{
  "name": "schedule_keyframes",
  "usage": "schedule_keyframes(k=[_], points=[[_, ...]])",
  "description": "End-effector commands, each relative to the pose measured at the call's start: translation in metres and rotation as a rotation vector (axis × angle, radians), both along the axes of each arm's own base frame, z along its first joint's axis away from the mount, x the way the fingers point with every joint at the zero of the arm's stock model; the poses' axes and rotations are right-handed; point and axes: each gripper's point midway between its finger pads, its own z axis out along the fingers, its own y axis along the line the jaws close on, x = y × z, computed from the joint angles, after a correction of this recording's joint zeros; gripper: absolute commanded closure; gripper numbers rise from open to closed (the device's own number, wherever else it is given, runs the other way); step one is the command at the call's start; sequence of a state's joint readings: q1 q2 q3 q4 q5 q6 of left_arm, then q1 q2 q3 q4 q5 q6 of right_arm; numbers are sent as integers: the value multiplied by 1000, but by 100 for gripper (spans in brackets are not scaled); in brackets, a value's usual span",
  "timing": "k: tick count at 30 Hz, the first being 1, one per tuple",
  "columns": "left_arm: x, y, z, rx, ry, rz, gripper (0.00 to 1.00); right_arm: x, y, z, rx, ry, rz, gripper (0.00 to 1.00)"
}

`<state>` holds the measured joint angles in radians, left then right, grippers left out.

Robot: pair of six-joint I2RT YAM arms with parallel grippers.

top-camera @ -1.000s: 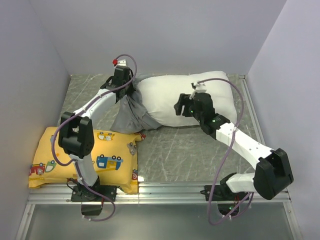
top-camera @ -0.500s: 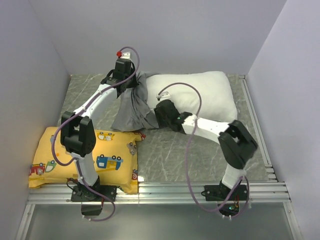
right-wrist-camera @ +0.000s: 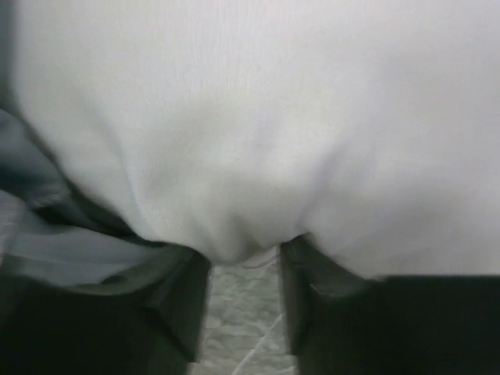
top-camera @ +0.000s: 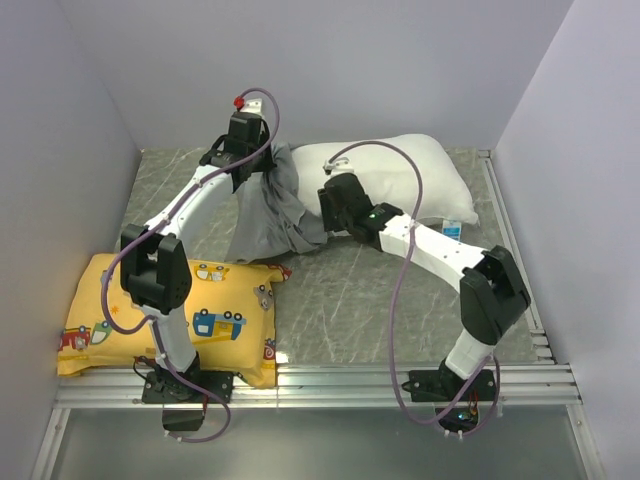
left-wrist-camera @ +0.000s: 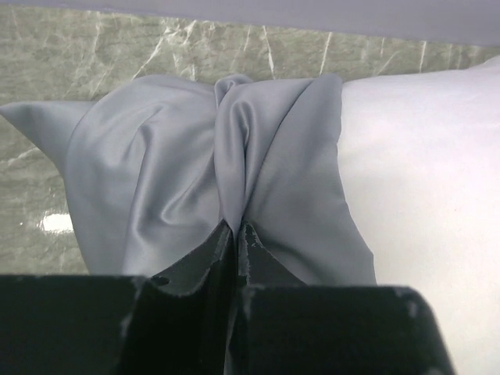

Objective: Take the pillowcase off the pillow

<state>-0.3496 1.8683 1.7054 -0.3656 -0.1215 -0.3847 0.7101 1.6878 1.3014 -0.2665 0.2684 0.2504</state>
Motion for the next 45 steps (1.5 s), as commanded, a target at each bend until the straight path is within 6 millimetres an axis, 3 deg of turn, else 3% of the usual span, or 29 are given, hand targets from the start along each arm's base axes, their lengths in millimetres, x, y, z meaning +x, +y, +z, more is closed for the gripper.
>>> schedule_keyframes(k=[1, 3, 4, 7, 9, 10, 11, 13, 15, 16, 18, 19, 20, 21, 22, 24, 26, 28, 30, 31, 33, 34, 35, 40, 45], points=[[-5, 3, 40, 7, -66, 4, 88, 3, 9, 50, 114, -105, 13, 44], [-5, 4, 37, 9, -62, 10, 89, -5, -4, 48, 117, -116, -22, 37], [-5, 5, 33, 13, -55, 11, 90, -9, -11, 57, 129, -134, -37, 31], [-5, 5, 30, 13, -52, 15, 93, -14, -30, 49, 110, -144, -104, 18], [-5, 3, 28, 4, -48, 7, 93, -11, -38, 38, 68, -116, -141, 16], [-5, 1, 28, -3, -46, 2, 93, -7, -36, 22, 33, -81, -144, 15], [-5, -1, 31, -11, -52, -5, 93, -1, -30, 24, 33, -76, -141, 15], [-6, -4, 32, -18, -53, -16, 91, 3, -13, 4, 36, -34, -86, 15], [-8, -4, 35, -13, -58, -26, 91, 9, -1, 0, 49, -18, -62, 15], [-8, -4, 36, -9, -61, -29, 89, 13, 2, -16, 32, 11, -63, 16], [-11, -3, 42, -7, -70, -31, 86, 28, 4, -16, 37, 24, -73, 27], [-12, -4, 48, -9, -79, -42, 83, 33, 6, -17, 39, 44, -75, 58], [-16, -4, 53, -9, -85, -50, 79, 36, 8, -13, 63, 52, -69, 79], [-17, -5, 60, -11, -98, -56, 65, 39, 7, -8, 91, 54, -75, 93], [-20, -5, 66, -14, -109, -63, 57, 44, 2, 8, 128, 34, -84, 100], [-29, -7, 86, -17, -150, -74, 38, 48, 6, 35, 197, 9, -66, 100], [-43, -9, 112, -23, -205, -75, 31, 55, 1, 67, 236, -32, -74, 100], [-56, -12, 123, -19, -231, -69, 26, 58, -1, 89, 253, -62, -77, 100], [-77, -19, 137, -17, -270, -62, 25, 61, -2, 98, 259, -75, -79, 100], [-86, -27, 125, -14, -250, -69, 25, 62, -3, 105, 264, -82, -80, 100], [-98, -24, 121, -7, -249, -41, 25, 63, -6, 111, 275, -90, -86, 100], [-103, -24, 101, -1, -218, -29, 25, 63, -6, 114, 284, -93, -83, 100], [-111, -28, 98, -5, -219, -37, 25, 64, -8, 117, 289, -96, -85, 100], [-127, -37, 40, 33, -123, -44, 25, 61, -11, 132, 301, -121, -89, 100], [-139, -57, -1, 77, -46, -83, 26, 63, -15, 134, 293, -122, -99, 100]])
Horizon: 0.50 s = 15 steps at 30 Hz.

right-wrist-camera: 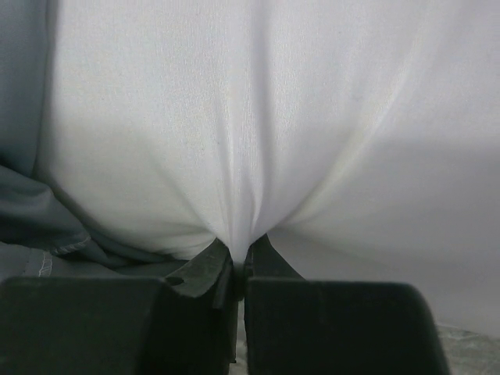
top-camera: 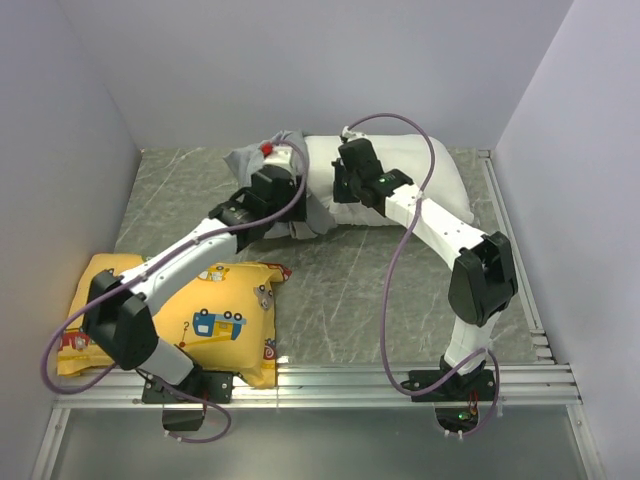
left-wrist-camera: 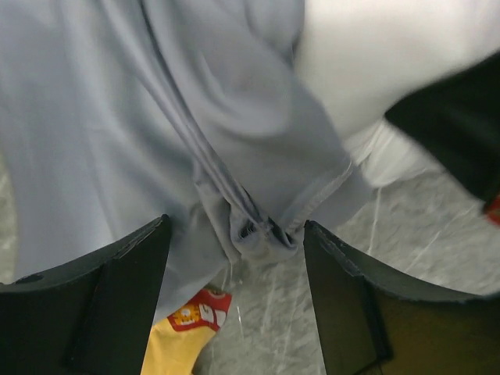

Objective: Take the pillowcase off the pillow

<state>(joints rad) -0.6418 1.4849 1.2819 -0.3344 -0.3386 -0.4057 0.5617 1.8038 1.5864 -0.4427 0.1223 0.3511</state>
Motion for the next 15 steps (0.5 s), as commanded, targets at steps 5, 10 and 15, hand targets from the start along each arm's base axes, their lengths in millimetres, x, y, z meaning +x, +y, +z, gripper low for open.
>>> schedule_keyframes(k=[5, 10, 15], points=[[6, -2, -21, 64, 2, 89, 26, 12, -3, 97, 145, -210, -29, 100], [23, 1, -27, 115, -8, 150, 30, 7, -7, 100, 151, -219, -35, 100], [36, 28, -35, 195, 1, 261, 88, 10, -32, 108, 135, -234, -75, 100]])
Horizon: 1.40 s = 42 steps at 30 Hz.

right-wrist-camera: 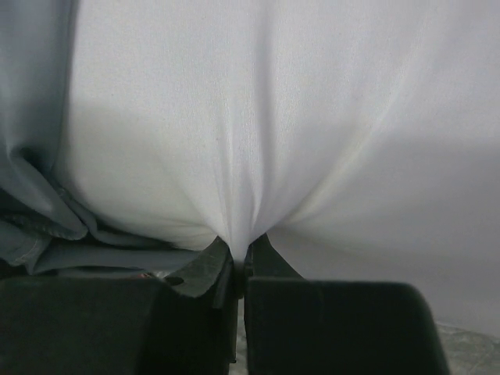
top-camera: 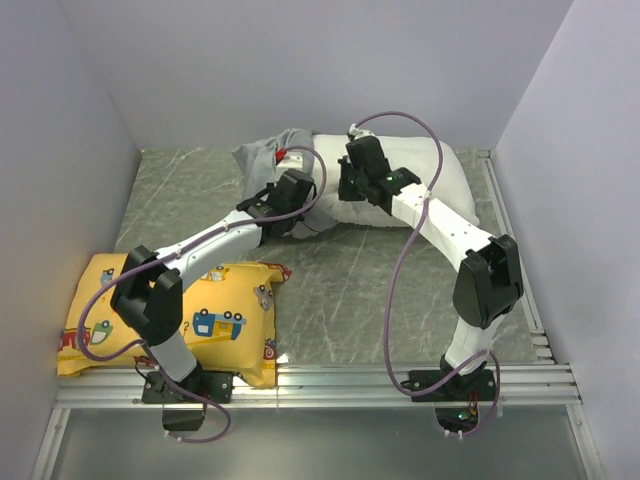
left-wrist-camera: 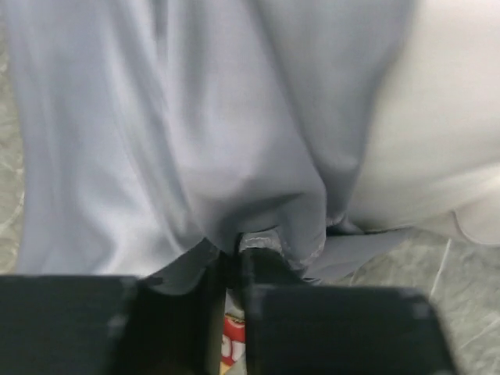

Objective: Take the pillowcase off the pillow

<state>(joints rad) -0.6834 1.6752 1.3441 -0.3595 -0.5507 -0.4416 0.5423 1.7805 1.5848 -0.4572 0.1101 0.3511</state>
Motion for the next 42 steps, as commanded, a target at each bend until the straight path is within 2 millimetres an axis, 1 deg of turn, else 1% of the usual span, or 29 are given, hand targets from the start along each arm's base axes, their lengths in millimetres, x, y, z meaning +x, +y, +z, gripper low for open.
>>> schedule_keyframes(k=[1, 2, 3, 4, 5, 6, 7, 8, 9, 10, 12, 13, 16, 17, 18, 19, 21, 22, 24, 25, 27, 29, 31, 33, 36, 38, 39, 40, 42], points=[[16, 34, 19, 37, -57, 118, 92, 10, -28, 98, 125, -230, -77, 100], [22, 54, 27, 18, -69, 159, 95, 11, -35, 99, 121, -233, -89, 100], [23, 65, 24, 4, -58, 171, 97, 12, -47, 104, 123, -241, -113, 100], [31, 92, 26, -14, -59, 228, 98, 13, -55, 102, 120, -238, -128, 100], [32, 105, 33, -40, -73, 253, 99, 14, -61, 102, 118, -238, -140, 100], [32, 118, 29, -55, -62, 275, 99, 16, -74, 107, 123, -250, -167, 100], [33, 131, 31, -75, -67, 311, 100, 17, -82, 102, 119, -242, -181, 100], [35, 155, 35, -91, -82, 372, 100, 17, -86, 102, 125, -241, -185, 100], [35, 164, 32, -104, -80, 395, 99, 17, -93, 104, 135, -244, -200, 100], [38, 183, 31, -136, -80, 441, 100, 19, -102, 100, 139, -237, -218, 100], [40, 197, 22, -187, -73, 468, 99, 16, -107, 103, 170, -239, -217, 100], [43, 206, 17, -245, -60, 478, 100, 15, -111, 98, 172, -230, -218, 100], [48, 213, 6, -294, -47, 489, 100, 6, -110, 100, 192, -238, -200, 100], [50, 217, -2, -276, -34, 509, 99, 2, -112, 105, 196, -251, -203, 100], [53, 221, -3, -264, -37, 530, 99, -1, -115, 102, 189, -248, -211, 100], [54, 232, -16, -251, -8, 569, 99, -2, -118, 102, 192, -250, -213, 100], [60, 238, -21, -306, 13, 571, 99, -6, -129, 105, 204, -253, -231, 100], [63, 243, -22, -328, 10, 578, 100, -8, -129, 105, 213, -253, -222, 100], [66, 235, -21, -361, 9, 543, 99, -11, -136, 109, 217, -265, -236, 100], [67, 231, -20, -376, 6, 531, 100, -14, -130, 111, 238, -262, -202, 100], [67, 225, -24, -410, 16, 518, 99, -19, -125, 118, 268, -267, -176, 100], [68, 222, -27, -427, 20, 510, 100, -26, -116, 130, 312, -278, -122, 100], [68, 219, -32, -445, 29, 511, 100, -32, -113, 146, 338, -300, -96, 100], [68, 219, -34, -451, 30, 515, 99, -40, -110, 168, 374, -338, -63, 100], [69, 226, -33, -444, 24, 551, 100, -49, -112, 198, 415, -397, -56, 100], [71, 234, -24, -457, -1, 571, 100, -53, -119, 213, 434, -435, -85, 100], [72, 233, -21, -477, -9, 575, 100, -52, -122, 220, 438, -461, -101, 100], [71, 250, -14, -499, -28, 603, 99, -52, -126, 224, 447, -475, -119, 100], [70, 267, -7, -521, -54, 634, 99, -52, -134, 235, 453, -522, -155, 100]])
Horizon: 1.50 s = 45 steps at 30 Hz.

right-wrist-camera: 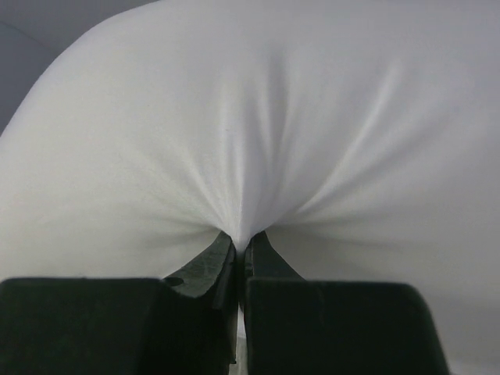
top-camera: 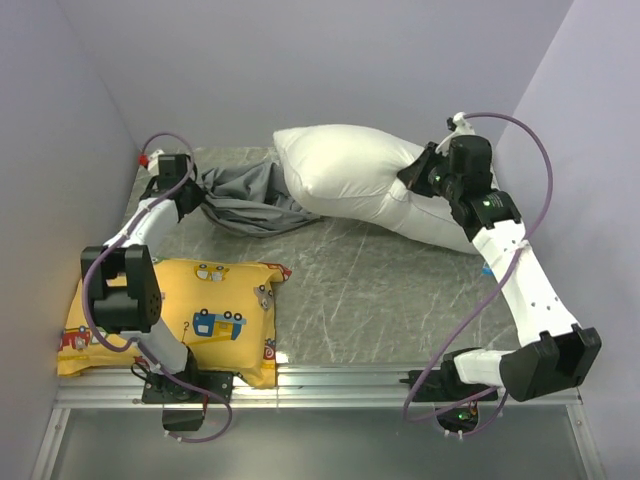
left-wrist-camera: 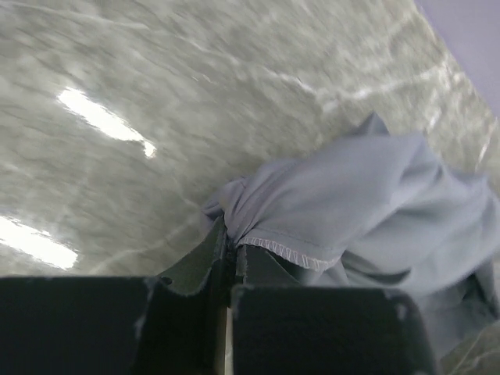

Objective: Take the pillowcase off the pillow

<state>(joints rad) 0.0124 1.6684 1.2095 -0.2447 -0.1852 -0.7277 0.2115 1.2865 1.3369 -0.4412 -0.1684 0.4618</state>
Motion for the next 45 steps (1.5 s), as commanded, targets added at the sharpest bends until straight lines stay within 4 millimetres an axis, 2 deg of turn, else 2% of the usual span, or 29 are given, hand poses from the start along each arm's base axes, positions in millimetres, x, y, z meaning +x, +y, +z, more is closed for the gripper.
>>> schedule_keyframes(k=[1, 5, 7, 11, 12, 13, 14, 16, 17, 18, 19, 20, 23, 24, 27, 28, 29, 30, 31, 32, 33, 34, 37, 39, 40, 41, 42, 43, 45], points=[[7, 35, 39, -38, -118, 93, 99, 0, -12, 127, 121, -378, -74, 100], [4, 54, 52, -43, -145, 122, 99, 9, -19, 129, 131, -411, -126, 100], [3, 59, 55, -47, -154, 124, 99, 18, -18, 113, 134, -392, -137, 100], [5, 53, 54, -80, -165, 87, 99, 43, -2, 75, 151, -386, -119, 100], [5, 47, 53, -102, -167, 59, 99, 45, 8, 51, 139, -350, -109, 100], [7, 42, 54, -116, -176, 35, 98, 48, 15, 38, 127, -336, -102, 100], [8, 39, 55, -120, -193, 16, 94, 56, 22, 13, 117, -315, -102, 100], [7, 28, 58, -155, -210, -28, 90, 56, 43, -10, 130, -286, -65, 100], [5, 24, 54, -166, -206, -39, 84, 59, 51, -22, 141, -279, -56, 100], [4, 21, 60, -170, -224, -54, 79, 57, 57, -38, 141, -251, -45, 100], [2, 18, 58, -177, -220, -65, 76, 53, 67, -45, 153, -240, -27, 100], [0, 16, 60, -174, -222, -77, 66, 50, 71, -56, 151, -225, -19, 100], [-5, 8, 76, -171, -256, -118, 45, 44, 72, -68, 144, -202, -30, 100], [-7, 6, 82, -163, -267, -131, 42, 43, 72, -68, 147, -197, -30, 100], [-17, -9, 118, -114, -339, -196, 33, 35, 70, -67, 138, -185, -22, 80], [-19, -13, 125, -90, -345, -206, 31, 33, 68, -63, 136, -189, -22, 65], [-22, -13, 134, -37, -344, -211, 28, 30, 68, -63, 131, -176, -15, 59], [-27, -26, 145, -13, -359, -244, 27, 29, 68, -60, 128, -177, -10, 53], [-31, -31, 152, 6, -367, -260, 27, 27, 67, -58, 122, -178, -9, 43], [-35, -37, 160, 32, -373, -278, 26, 24, 64, -51, 119, -184, -10, 38], [-39, -58, 167, 40, -387, -323, 26, 22, 63, -47, 118, -188, -11, 34], [-45, -70, 180, 54, -417, -352, 26, 17, 65, -40, 123, -195, 14, 29], [-67, -120, 192, 106, -434, -472, 26, 5, 63, -26, 123, -205, 37, 23], [-86, -150, 198, 135, -451, -546, 26, -4, 59, -27, 111, -195, 39, 16], [-93, -157, 193, 134, -448, -572, 26, -10, 55, -15, 117, -222, 37, 10], [-99, -163, 193, 128, -458, -595, 26, -16, 50, -20, 107, -208, 34, 6], [-109, -168, 202, 110, -491, -625, 27, -19, 47, -19, 102, -215, 31, 5], [-114, -169, 195, 103, -485, -643, 26, -26, 41, -9, 105, -240, 24, 5], [-125, -169, 201, 92, -515, -662, 24, -35, 31, -14, 77, -227, 6, 4]])
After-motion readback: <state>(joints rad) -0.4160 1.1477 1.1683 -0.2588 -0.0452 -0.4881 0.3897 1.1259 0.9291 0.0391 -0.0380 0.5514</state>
